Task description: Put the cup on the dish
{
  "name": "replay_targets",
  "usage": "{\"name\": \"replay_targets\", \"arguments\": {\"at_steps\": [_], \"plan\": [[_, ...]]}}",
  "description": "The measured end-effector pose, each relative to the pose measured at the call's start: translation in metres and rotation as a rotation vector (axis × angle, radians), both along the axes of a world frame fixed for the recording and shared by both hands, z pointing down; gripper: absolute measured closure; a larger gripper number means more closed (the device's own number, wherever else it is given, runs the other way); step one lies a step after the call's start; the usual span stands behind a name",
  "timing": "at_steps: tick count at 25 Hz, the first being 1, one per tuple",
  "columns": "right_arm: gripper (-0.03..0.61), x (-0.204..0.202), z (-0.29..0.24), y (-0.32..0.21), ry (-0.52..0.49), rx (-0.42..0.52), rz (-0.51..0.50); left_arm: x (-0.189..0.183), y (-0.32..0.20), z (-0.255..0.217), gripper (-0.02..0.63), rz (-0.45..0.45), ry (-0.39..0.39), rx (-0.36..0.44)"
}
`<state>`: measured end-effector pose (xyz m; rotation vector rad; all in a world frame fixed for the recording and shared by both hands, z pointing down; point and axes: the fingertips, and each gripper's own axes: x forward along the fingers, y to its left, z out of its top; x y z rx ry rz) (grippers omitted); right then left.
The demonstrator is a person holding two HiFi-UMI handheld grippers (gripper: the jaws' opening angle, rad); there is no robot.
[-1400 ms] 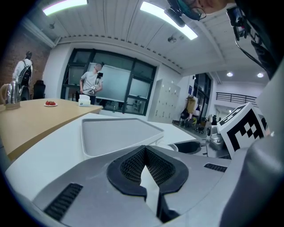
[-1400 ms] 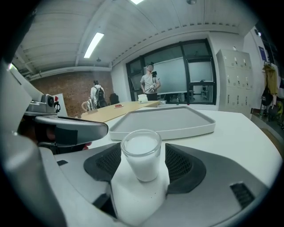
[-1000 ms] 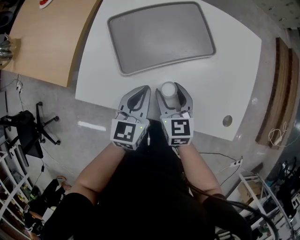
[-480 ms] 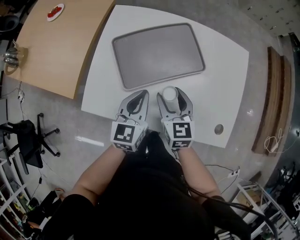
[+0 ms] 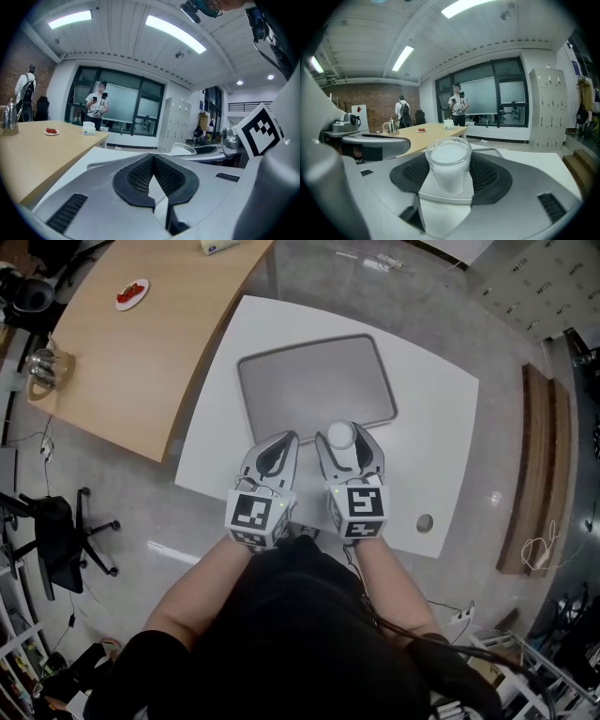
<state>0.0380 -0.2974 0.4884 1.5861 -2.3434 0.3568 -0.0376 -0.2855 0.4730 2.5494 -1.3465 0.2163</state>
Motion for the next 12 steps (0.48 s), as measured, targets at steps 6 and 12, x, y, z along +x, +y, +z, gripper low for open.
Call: {"name": "replay_targets", "arguments": {"at_steps": [6, 12], "plan": [[0.322, 0.004, -0.018, -0.014, 0.0, 0.021, 0.004, 0.0, -0.007, -0.019, 0.609, -0.014, 0.005, 0.028], [0.322, 0.009, -0.009, -0.034, 0.006, 0.011, 0.01, 0.005, -0.021, -0.015, 0.609, -0.008, -0.017, 0.035]]}}
